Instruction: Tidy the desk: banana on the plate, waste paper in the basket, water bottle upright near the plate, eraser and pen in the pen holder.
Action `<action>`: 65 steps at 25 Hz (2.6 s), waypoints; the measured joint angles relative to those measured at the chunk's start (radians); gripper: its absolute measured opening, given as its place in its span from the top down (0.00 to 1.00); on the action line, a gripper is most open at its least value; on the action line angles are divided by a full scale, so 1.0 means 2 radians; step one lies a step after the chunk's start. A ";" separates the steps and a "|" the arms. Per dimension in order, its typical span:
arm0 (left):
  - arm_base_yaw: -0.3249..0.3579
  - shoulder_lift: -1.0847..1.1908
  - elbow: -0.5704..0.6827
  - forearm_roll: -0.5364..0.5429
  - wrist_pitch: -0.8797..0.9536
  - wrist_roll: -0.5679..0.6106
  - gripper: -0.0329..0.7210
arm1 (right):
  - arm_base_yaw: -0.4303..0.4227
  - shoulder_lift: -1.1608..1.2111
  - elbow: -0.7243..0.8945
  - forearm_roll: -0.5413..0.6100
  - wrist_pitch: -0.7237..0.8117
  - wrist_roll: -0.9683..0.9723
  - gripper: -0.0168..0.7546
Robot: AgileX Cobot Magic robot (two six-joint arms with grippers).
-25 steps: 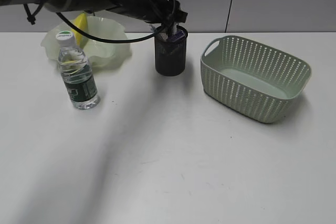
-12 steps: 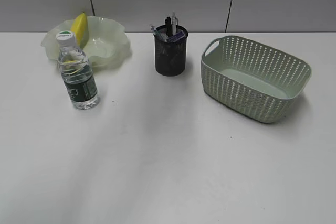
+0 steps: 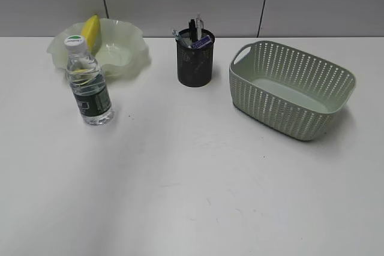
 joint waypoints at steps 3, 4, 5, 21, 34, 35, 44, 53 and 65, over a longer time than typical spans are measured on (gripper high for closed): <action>0.000 -0.070 0.042 0.006 0.003 -0.014 0.51 | 0.000 0.000 0.000 0.000 0.000 0.000 0.67; 0.000 -0.096 0.059 0.006 0.003 -0.016 0.51 | 0.000 0.000 0.000 0.000 0.000 0.000 0.67; 0.000 -0.123 0.083 0.006 0.003 -0.019 0.51 | 0.000 0.000 0.000 0.000 0.000 0.000 0.67; 0.000 -0.521 0.579 -0.043 -0.039 -0.041 0.54 | 0.000 0.089 -0.012 -0.005 -0.051 0.000 0.67; 0.000 -0.642 0.641 -0.057 -0.073 -0.044 0.56 | 0.000 0.542 -0.078 0.004 -0.221 0.049 0.66; 0.000 -0.645 0.641 -0.057 -0.073 -0.044 0.56 | 0.000 0.575 -0.094 0.004 -0.225 0.052 0.66; 0.000 -0.654 0.641 -0.057 -0.074 -0.044 0.57 | -0.021 0.821 -0.209 0.005 -0.233 0.077 0.66; 0.000 -0.654 0.641 -0.057 -0.074 -0.044 0.57 | -0.158 0.850 -0.227 0.003 -0.266 0.093 0.66; 0.000 -0.654 0.641 -0.057 -0.074 -0.044 0.58 | -0.220 0.894 -0.333 0.002 -0.234 0.071 0.67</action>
